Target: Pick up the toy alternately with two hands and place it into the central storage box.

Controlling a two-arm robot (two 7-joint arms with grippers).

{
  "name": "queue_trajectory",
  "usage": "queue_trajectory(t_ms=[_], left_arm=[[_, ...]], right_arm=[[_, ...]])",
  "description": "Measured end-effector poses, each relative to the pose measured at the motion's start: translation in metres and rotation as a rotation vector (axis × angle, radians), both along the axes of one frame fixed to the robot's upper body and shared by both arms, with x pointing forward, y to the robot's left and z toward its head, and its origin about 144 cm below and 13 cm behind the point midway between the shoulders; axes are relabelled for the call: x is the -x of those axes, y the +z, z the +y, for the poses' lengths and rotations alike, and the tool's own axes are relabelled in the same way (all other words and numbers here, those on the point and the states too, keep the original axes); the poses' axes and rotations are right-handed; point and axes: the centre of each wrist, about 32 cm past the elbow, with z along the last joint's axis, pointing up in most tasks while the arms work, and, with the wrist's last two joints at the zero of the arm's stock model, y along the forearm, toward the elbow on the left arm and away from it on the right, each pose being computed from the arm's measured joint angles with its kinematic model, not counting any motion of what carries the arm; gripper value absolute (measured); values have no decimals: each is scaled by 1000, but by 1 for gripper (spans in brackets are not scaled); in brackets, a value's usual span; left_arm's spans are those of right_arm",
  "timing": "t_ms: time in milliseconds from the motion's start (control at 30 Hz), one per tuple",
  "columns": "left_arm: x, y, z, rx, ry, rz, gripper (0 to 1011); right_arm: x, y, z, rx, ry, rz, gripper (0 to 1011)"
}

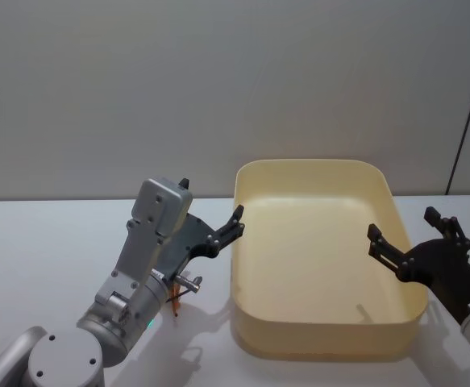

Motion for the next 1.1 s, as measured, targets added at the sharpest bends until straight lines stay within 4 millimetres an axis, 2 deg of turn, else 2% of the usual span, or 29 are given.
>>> queue_trajectory(t_ms=[1100], left_arm=[[0,0,0,0,0,0,1002]], right_arm=[[0,0,0,0,0,0,1001]])
